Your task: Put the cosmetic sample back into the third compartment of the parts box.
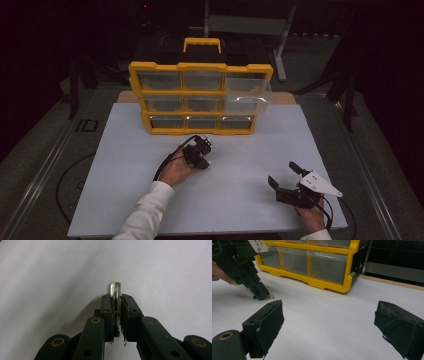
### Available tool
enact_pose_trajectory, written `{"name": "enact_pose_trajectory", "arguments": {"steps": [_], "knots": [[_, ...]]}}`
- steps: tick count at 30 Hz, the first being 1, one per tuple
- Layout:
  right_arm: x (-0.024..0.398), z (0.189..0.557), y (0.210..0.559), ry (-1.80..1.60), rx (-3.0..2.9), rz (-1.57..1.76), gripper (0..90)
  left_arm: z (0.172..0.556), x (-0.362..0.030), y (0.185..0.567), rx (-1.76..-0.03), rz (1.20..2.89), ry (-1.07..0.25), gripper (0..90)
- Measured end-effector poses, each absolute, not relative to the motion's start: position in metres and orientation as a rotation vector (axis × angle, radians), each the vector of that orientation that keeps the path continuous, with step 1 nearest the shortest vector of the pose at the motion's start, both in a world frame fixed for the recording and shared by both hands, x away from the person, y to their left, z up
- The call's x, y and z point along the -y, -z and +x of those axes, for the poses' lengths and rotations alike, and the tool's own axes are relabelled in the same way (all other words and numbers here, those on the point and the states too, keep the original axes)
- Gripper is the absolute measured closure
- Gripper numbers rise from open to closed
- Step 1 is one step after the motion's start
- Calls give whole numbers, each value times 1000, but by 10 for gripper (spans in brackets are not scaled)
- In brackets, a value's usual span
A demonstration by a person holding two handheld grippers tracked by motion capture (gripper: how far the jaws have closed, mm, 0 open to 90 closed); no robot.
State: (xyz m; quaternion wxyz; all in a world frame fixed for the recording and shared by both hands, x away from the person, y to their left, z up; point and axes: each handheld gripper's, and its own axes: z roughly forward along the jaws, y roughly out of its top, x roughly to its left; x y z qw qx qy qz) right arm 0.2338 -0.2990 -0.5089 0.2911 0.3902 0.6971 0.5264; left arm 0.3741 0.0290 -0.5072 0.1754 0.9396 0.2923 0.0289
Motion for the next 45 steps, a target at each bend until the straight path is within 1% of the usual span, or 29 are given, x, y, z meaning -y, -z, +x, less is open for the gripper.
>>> {"name": "enact_pose_trajectory", "arguments": {"steps": [7,34,45], "knots": [[299,234,509,-1401,-1861,1036,85,374,-34,505,-805,2692,-95,813],[299,233,509,-1406,-1860,1027,92,376,-62,461,-830,2596,-159,813],[299,233,509,-1405,-1864,1028,92,377,-67,449,-808,2582,-151,813]]}}
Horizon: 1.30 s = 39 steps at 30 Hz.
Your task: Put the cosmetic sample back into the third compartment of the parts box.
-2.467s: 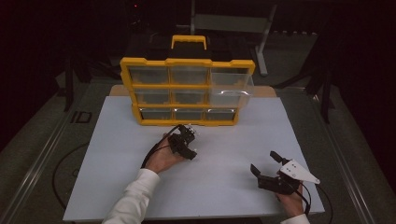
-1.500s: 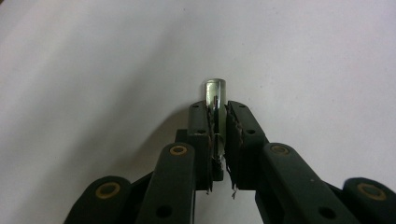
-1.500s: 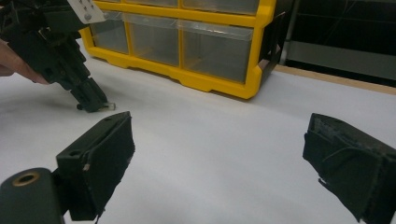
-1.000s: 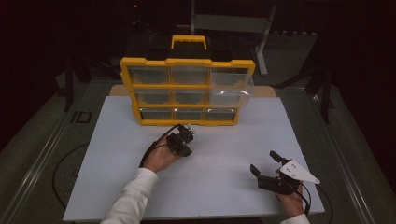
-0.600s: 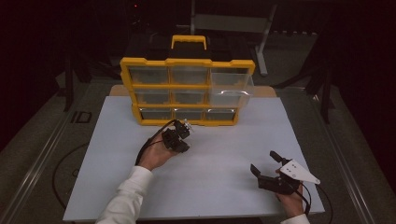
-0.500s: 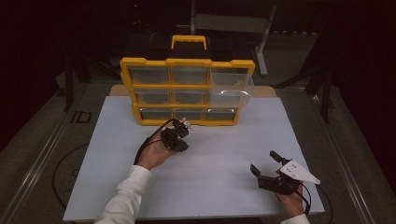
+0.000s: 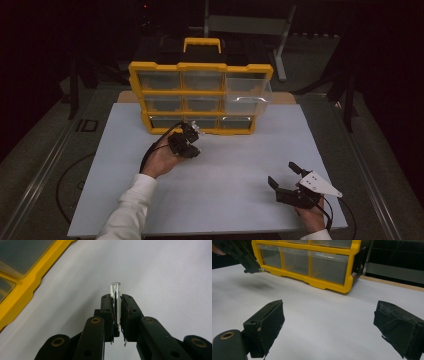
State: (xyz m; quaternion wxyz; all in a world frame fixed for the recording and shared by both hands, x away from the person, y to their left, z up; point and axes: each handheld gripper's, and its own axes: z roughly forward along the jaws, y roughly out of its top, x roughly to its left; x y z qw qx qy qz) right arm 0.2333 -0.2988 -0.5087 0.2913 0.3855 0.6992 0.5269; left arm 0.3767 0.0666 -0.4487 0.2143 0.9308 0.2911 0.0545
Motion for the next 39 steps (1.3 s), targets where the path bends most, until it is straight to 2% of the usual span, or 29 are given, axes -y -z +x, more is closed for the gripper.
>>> {"name": "enact_pose_trajectory", "arguments": {"steps": [21,39], "knots": [[299,233,509,-1405,-1864,1024,92,379,-74,416,-706,2587,-155,813],[299,233,508,-1411,-1863,1028,92,385,-86,367,-632,2539,-170,813]]}}
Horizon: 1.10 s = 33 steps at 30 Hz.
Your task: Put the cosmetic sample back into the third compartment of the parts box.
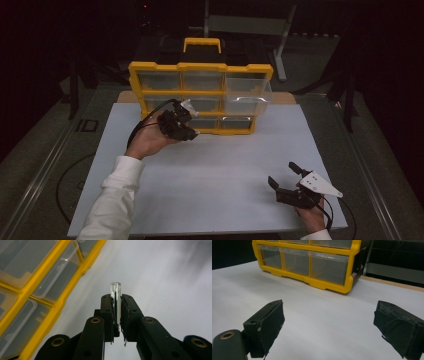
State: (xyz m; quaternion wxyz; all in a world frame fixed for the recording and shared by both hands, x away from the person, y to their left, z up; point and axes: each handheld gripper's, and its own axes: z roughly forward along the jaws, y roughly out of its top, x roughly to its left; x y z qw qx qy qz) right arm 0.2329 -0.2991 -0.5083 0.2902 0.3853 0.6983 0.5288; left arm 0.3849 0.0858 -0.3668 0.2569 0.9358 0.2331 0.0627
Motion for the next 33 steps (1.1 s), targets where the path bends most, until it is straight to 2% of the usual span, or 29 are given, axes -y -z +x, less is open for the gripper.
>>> {"name": "enact_pose_trajectory", "arguments": {"steps": [5,33], "knots": [[299,233,508,-1413,-1863,1027,92,386,-86,360,-607,2531,-198,813],[300,233,508,-1419,-1861,1029,92,398,-95,320,-449,2506,-154,813]]}}
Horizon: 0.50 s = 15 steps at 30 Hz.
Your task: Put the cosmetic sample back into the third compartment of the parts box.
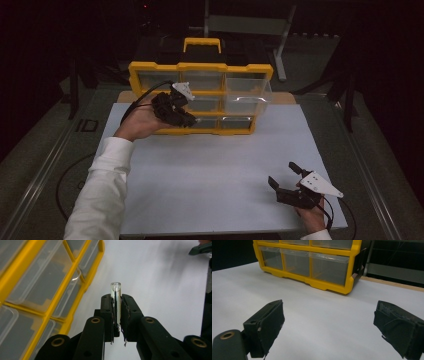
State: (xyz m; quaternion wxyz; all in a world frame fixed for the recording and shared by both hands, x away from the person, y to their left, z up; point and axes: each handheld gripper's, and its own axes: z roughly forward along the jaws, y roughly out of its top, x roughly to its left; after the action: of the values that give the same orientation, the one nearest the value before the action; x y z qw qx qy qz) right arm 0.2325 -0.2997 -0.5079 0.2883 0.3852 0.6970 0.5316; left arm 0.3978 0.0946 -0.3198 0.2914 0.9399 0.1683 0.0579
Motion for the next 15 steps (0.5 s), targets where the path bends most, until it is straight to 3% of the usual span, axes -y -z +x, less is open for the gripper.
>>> {"name": "enact_pose_trajectory", "arguments": {"steps": [15], "knots": [[300,232,508,-1422,-1859,1025,92,405,-85,299,-411,2556,-160,813]]}}
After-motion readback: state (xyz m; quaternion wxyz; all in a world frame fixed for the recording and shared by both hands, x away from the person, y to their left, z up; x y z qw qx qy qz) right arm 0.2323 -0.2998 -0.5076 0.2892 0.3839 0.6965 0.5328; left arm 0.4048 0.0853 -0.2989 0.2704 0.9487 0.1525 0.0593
